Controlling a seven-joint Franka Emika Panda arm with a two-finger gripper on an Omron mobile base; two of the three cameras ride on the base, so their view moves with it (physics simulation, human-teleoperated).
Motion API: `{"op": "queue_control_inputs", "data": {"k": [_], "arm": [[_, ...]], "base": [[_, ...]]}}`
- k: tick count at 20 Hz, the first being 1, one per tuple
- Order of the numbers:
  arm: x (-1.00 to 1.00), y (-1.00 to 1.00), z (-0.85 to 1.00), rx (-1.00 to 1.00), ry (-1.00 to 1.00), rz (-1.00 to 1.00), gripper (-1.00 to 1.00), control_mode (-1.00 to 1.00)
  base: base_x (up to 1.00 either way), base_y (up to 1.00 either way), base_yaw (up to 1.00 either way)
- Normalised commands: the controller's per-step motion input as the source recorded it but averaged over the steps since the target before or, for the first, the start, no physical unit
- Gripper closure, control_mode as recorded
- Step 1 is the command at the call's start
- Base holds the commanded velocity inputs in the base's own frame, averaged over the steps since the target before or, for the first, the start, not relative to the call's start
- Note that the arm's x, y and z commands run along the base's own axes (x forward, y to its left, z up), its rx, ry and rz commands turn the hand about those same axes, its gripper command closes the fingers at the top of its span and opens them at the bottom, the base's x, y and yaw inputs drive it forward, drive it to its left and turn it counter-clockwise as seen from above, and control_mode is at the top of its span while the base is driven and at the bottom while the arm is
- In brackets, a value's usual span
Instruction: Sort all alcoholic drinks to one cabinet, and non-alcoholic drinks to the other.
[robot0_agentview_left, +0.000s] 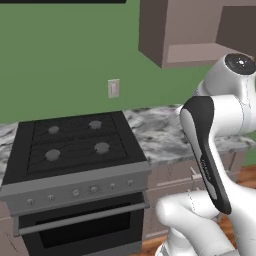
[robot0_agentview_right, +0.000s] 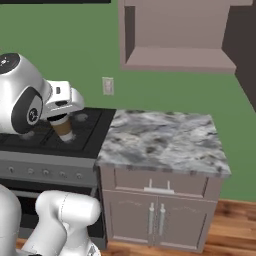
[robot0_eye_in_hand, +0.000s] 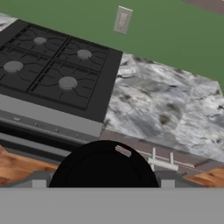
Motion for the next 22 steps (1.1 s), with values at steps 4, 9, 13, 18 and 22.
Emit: {"op": "queue_control_inputs", "data": {"k": [4,9,13,18,22], "arm": [[0.0,0.0,0.0,0.0,0.0,0.0,1.0,1.0],[0.0,0.0,0.0,0.0,0.0,0.0,1.0,1.0],[0.0,0.0,0.0,0.0,0.0,0.0,1.0,1.0],[0.0,0.0,0.0,0.0,0.0,0.0,1.0,1.0],[0.0,0.0,0.0,0.0,0.0,0.0,1.0,1.0]], "base": [[0.0,-0.48,0.0],[0.03,-0.47,0.0],[0.04,-0.44,0.0],[0.13,-0.39,0.0],[0.26,-0.37,0.0]]}}
